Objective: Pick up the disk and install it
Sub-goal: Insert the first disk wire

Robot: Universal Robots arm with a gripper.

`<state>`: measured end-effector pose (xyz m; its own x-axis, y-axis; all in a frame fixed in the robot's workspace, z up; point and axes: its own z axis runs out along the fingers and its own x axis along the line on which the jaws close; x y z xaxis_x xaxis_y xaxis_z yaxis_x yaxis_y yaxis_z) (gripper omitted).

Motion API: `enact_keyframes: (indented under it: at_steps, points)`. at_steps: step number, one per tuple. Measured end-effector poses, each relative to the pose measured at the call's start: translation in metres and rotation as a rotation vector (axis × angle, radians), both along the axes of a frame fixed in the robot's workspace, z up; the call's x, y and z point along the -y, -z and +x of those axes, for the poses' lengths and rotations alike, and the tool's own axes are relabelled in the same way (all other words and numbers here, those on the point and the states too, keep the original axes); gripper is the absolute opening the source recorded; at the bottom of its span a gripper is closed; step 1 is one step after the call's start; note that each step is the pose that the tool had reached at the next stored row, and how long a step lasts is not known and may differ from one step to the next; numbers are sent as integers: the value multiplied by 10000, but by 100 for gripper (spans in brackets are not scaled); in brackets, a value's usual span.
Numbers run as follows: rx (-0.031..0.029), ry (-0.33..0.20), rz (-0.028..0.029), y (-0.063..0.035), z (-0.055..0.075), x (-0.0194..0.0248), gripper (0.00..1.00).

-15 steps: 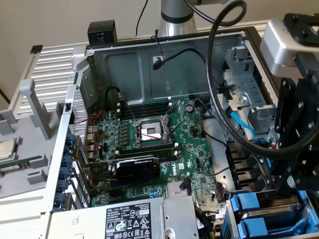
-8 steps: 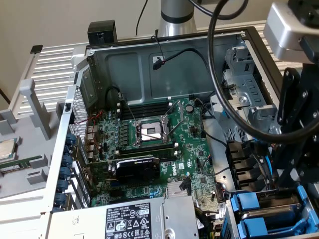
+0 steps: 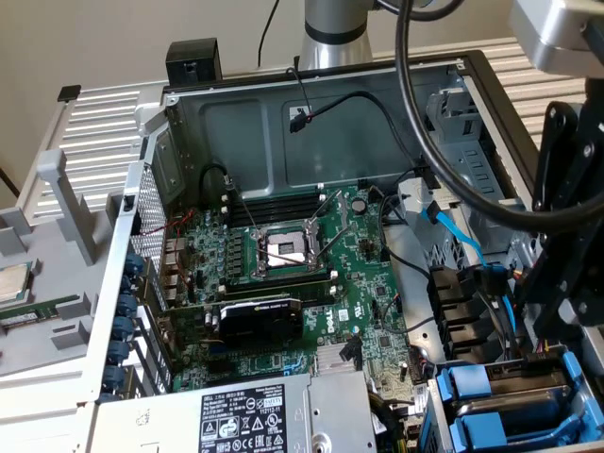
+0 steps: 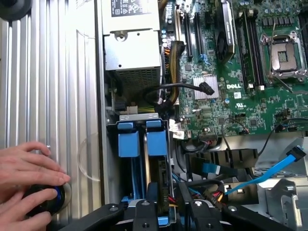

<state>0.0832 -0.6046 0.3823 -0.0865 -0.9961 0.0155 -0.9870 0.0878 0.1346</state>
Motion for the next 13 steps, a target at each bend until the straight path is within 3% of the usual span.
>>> enact_keyframes:
  at_steps: [13]
  points:
    - [0,1,1,-7,0,0,31]
